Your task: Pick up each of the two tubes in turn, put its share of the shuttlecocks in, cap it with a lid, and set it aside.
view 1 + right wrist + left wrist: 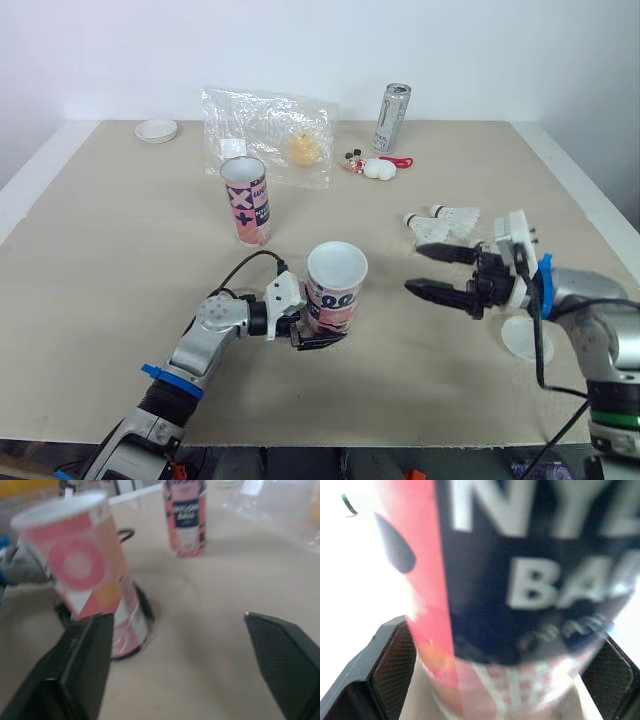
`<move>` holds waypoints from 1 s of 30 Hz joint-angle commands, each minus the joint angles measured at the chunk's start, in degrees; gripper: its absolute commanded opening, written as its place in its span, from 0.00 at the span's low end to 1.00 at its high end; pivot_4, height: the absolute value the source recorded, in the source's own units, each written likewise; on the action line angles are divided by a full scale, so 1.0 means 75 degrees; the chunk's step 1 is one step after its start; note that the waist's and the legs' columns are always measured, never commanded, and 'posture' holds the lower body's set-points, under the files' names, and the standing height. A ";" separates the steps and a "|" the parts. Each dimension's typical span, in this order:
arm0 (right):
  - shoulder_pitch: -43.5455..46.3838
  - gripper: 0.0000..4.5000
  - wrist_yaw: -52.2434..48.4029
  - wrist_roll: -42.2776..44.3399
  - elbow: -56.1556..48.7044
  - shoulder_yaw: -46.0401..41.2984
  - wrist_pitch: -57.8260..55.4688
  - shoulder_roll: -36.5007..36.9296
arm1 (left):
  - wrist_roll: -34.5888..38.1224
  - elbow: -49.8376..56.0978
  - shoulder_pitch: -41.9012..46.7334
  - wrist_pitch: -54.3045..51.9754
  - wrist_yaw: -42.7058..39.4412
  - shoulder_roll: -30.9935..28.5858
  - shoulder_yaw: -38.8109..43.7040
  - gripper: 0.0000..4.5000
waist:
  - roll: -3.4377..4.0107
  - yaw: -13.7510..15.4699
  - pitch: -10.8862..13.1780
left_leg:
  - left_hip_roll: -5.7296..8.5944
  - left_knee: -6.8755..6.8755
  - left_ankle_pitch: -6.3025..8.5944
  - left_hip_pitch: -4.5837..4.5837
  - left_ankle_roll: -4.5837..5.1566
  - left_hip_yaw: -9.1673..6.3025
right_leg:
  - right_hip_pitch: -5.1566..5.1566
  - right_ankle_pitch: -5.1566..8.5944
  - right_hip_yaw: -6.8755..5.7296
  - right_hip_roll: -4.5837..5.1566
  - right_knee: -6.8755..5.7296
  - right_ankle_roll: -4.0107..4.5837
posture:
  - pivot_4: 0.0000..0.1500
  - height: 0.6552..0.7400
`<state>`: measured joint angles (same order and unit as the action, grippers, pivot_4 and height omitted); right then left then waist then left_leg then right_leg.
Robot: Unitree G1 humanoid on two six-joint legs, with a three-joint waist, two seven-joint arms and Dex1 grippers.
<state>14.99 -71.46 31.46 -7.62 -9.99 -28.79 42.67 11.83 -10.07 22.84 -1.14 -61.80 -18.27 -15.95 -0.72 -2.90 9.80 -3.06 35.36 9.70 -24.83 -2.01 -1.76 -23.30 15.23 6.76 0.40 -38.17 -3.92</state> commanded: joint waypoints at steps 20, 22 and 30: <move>0.1075 0.99 -0.1141 -0.1455 0.2268 0.2312 0.3444 -0.1333 | 0.1351 0.2284 -0.1316 -0.0470 -0.0521 -0.1390 0.1121 1.00 | -0.0019 0.0019 0.0013 | -0.0006 -0.0003 0.0001 -0.0002 -0.0002 -0.0003 | 0.0000 -0.0003 -0.0006 -0.0001 0.0002 -0.0003 | 1.00 1.00; 0.1185 0.99 -0.1201 -0.1491 0.2413 0.2390 0.3541 -0.1440 | 0.1505 0.2564 -0.1519 -0.0615 -0.0549 -0.1568 0.1198 1.00 | -0.0019 0.0018 0.0013 | -0.0007 -0.0003 0.0001 -0.0002 -0.0002 -0.0003 | 0.0000 -0.0003 -0.0006 -0.0001 0.0001 -0.0002 | 1.00 1.00; 0.1464 0.99 -0.1319 -0.1671 0.2786 0.2689 0.3813 -0.1781 | 0.1652 0.2876 -0.1688 -0.0712 -0.0482 -0.1760 0.1320 1.00 | -0.0022 0.0024 0.0015 | -0.0008 0.0004 -0.0001 0.0001 -0.0004 -0.0001 | 0.0004 -0.0001 -0.0007 0.0000 0.0001 0.0019 | 1.00 1.00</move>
<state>24.64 -81.14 18.93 13.20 10.61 -1.76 29.84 23.02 9.51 10.13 -6.67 -65.51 -30.92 -6.95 -0.89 -2.73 9.92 -3.12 35.38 9.70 -24.82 -2.03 -1.77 -23.27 15.22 6.71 0.39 -38.17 -3.78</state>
